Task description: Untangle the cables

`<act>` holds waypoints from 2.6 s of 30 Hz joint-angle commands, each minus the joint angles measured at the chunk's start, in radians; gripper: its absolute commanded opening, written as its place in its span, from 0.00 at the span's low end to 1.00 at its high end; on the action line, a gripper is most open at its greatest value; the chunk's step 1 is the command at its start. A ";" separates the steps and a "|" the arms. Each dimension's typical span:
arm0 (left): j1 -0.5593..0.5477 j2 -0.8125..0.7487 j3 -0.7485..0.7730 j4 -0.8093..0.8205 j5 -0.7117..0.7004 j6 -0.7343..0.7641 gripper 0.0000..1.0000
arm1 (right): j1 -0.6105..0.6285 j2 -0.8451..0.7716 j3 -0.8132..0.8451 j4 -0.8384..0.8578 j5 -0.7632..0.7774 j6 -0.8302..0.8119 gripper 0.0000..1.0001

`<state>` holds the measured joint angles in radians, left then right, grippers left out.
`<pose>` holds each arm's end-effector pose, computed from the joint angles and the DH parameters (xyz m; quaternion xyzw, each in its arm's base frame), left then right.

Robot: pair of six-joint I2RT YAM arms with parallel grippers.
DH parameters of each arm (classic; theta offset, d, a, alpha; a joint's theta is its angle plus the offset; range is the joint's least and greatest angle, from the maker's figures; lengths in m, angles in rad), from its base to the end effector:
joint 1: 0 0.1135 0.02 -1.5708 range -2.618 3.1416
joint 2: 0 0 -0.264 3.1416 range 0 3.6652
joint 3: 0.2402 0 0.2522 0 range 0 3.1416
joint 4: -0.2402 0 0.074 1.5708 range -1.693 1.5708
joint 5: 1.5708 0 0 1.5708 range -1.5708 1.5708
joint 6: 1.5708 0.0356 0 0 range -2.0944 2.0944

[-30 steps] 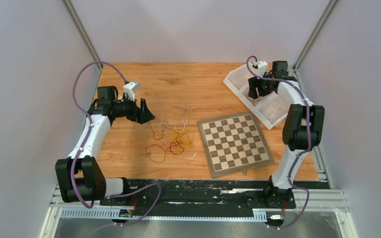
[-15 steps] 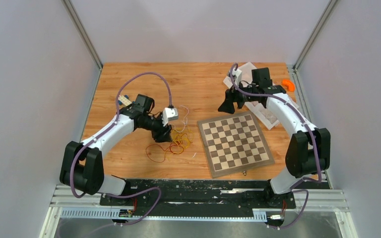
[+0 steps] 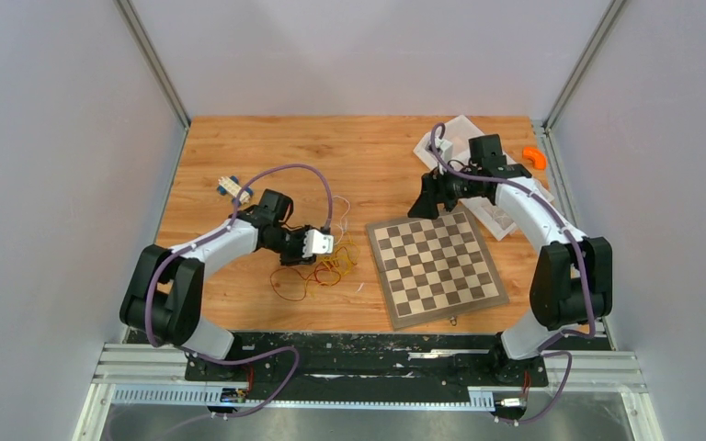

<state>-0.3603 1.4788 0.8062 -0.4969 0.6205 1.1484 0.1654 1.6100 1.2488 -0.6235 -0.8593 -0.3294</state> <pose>0.2406 -0.1128 0.1759 0.6834 0.6383 -0.2034 0.2901 0.3255 0.0817 0.2658 -0.3298 0.8144 0.3759 0.2944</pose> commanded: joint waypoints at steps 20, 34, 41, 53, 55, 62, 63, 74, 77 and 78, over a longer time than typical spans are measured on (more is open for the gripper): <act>0.026 -0.347 0.299 -0.160 0.069 -0.684 0.00 | 0.166 -0.161 0.007 0.448 -0.125 0.251 0.85; 0.141 -0.394 0.542 -0.028 0.166 -1.232 0.00 | 0.567 0.129 0.082 1.129 0.151 0.409 0.78; 0.243 -0.382 0.670 0.119 0.304 -1.446 0.00 | 0.606 0.306 0.057 1.189 0.191 0.404 0.21; 0.477 -0.249 1.010 0.434 0.298 -1.752 0.00 | 0.611 0.396 -0.091 1.101 0.186 0.298 0.28; 0.478 -0.229 1.059 0.456 0.282 -1.764 0.00 | 0.611 0.401 -0.080 1.051 0.176 0.285 0.31; 0.490 -0.169 1.211 0.413 0.245 -1.667 0.00 | 0.605 0.341 -0.059 0.933 0.129 0.253 0.49; 0.491 -0.167 1.200 0.410 0.253 -1.672 0.00 | 0.596 0.318 -0.039 0.902 0.118 0.253 0.55; 0.485 -0.242 0.861 0.505 0.385 -1.803 0.00 | 0.488 0.058 0.310 0.581 0.048 0.253 0.99; 0.469 -0.243 0.793 0.551 0.409 -1.865 0.00 | 0.489 -0.005 0.350 0.557 0.040 0.234 1.00; 0.454 -0.236 0.787 0.545 0.417 -1.865 0.00 | 0.488 -0.022 0.354 0.556 0.030 0.230 1.00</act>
<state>0.1184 1.2617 1.6226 -0.0345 0.9741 -0.6350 0.6373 1.6730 1.5547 -0.0059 -0.7715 -0.0662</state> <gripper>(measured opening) 0.008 0.995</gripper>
